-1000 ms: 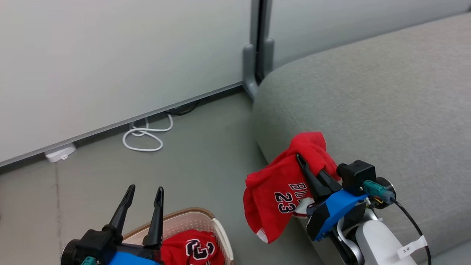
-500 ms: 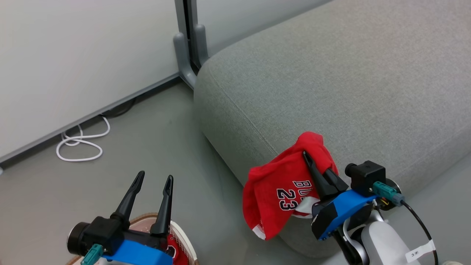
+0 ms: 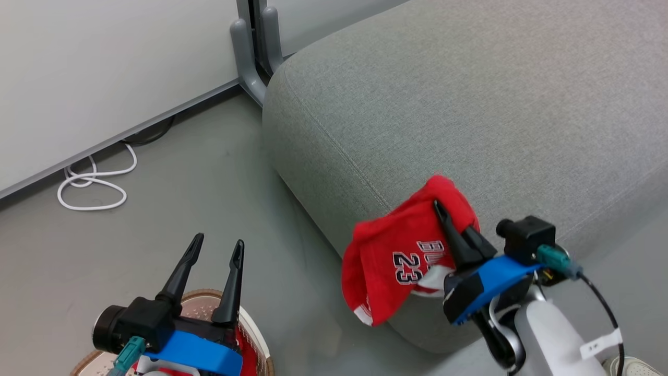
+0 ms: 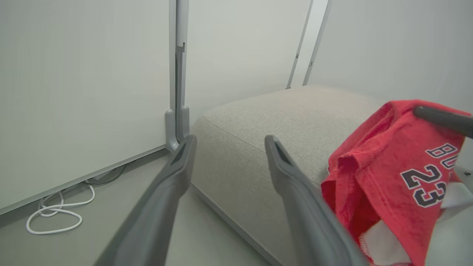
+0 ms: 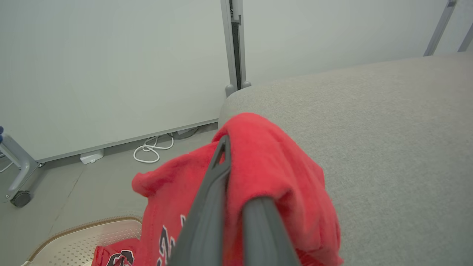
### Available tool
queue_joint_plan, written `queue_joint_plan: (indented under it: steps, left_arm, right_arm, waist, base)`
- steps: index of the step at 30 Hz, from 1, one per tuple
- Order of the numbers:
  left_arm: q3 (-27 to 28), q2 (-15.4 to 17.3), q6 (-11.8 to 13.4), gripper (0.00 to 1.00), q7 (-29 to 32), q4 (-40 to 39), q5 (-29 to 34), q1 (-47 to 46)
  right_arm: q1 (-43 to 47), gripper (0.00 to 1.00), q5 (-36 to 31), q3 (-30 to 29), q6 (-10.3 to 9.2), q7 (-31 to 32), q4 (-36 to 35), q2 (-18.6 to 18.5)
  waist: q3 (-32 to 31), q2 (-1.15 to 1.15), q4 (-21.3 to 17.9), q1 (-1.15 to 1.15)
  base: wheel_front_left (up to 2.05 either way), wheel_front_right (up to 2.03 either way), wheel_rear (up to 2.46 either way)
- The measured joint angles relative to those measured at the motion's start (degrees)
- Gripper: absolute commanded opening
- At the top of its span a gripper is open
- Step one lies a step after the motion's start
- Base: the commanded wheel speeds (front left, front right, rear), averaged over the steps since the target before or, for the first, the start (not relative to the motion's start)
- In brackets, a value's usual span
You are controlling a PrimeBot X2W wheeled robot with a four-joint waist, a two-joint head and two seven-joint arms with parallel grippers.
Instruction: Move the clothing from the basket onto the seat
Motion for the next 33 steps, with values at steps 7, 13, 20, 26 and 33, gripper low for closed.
queue_joint_plan:
  steps: [7, 13, 20, 26, 33]
  left_arm:
    - [-2.0, 1.5, 0.0, 1.0, 0.0, -1.2, 0.4, -2.8]
    - [-5.3, 3.6, 0.0, 1.0, 0.0, -2.0, 0.8, -7.7]
    - [-7.1, 5.1, 0.0, 1.0, 0.3, -5.2, 1.1, -14.0]
    - [-10.7, 6.0, -0.2, 1.0, 0.5, -7.1, 1.1, -18.6]
    - [-11.1, 6.4, -0.2, 1.0, 0.3, -7.4, 1.5, -18.9]
  right_arm:
    - [-12.1, 0.0, 1.8, -4.9, 0.0, 1.8, 2.8, 0.0]
    - [-26.0, 0.0, -0.3, -15.2, 0.01, 3.8, 6.5, -1.8]
    - [-39.9, 0.0, -1.5, -27.4, 0.01, 5.8, 9.4, -8.8]
    - [-44.2, 0.0, -5.7, -37.2, 0.01, 7.0, 14.3, -15.0]
    - [-44.0, 0.0, -9.7, -45.3, 0.01, 6.1, 20.1, -15.7]
  waist:
    - [4.1, 0.0, 2.2, 0.0]
    - [9.9, 0.0, 5.7, 0.0]
    - [18.9, 0.0, 10.7, 0.01]
    - [26.8, 0.0, 16.7, 0.02]
    - [31.2, -0.01, 21.3, 0.02]
  base:
    - [0.0, 0.0, 0.0]
    - [0.0, 0.0, 0.0]
    - [0.0, 0.0, 0.0]
    - [0.0, 0.0, 0.0]
    - [0.0, 0.0, 0.0]
